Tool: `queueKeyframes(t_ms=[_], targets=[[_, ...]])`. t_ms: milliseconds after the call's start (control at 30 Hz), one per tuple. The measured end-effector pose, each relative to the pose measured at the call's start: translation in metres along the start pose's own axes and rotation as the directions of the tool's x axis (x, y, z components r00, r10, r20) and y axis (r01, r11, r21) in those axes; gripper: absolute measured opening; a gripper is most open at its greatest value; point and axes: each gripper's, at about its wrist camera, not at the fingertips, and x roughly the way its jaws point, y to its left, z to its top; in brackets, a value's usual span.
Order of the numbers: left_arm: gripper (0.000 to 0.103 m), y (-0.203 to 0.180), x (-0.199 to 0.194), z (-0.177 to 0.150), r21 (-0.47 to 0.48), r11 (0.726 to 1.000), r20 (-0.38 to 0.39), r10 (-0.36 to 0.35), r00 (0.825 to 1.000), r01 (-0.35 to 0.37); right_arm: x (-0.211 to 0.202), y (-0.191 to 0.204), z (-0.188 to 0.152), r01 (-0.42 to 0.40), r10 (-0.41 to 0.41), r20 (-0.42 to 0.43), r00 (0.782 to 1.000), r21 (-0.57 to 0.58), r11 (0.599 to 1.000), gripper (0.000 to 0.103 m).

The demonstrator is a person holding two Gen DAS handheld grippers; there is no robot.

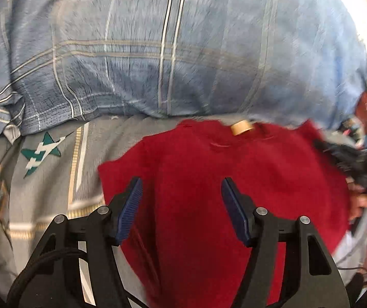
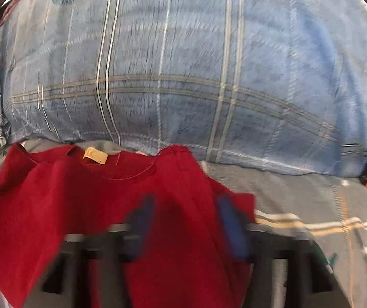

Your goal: Fold small clothes

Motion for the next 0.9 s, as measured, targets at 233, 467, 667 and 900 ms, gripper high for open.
queueKeyframes(t_ms=[233, 467, 667, 900], targets=[[0.022, 0.035, 0.028, 0.02, -0.098, 0.994, 0.007, 0.059, 0.998, -0.058, -0.005, -0.027, 0.01, 0.065, -0.071, 0.079, 0.994, 0.072, 0.995, 0.007], [0.022, 0.044, 0.014, 0.007, -0.127, 0.991, 0.013, 0.035, 0.999, -0.033, 0.012, -0.027, 0.008, 0.095, -0.096, 0.006, 0.995, 0.095, 0.991, 0.041], [0.044, 0.047, -0.048, -0.016, -0.169, 0.986, 0.081, 0.013, 0.997, 0.001, -0.055, -0.005, -0.005, 0.001, -0.012, 0.127, 0.992, 0.087, 0.996, 0.056], [0.059, 0.04, -0.084, -0.075, -0.239, 0.971, 0.116, -0.007, 0.993, 0.034, -0.062, 0.099, -0.014, -0.194, 0.209, 0.089, 0.974, -0.15, 0.969, 0.04]])
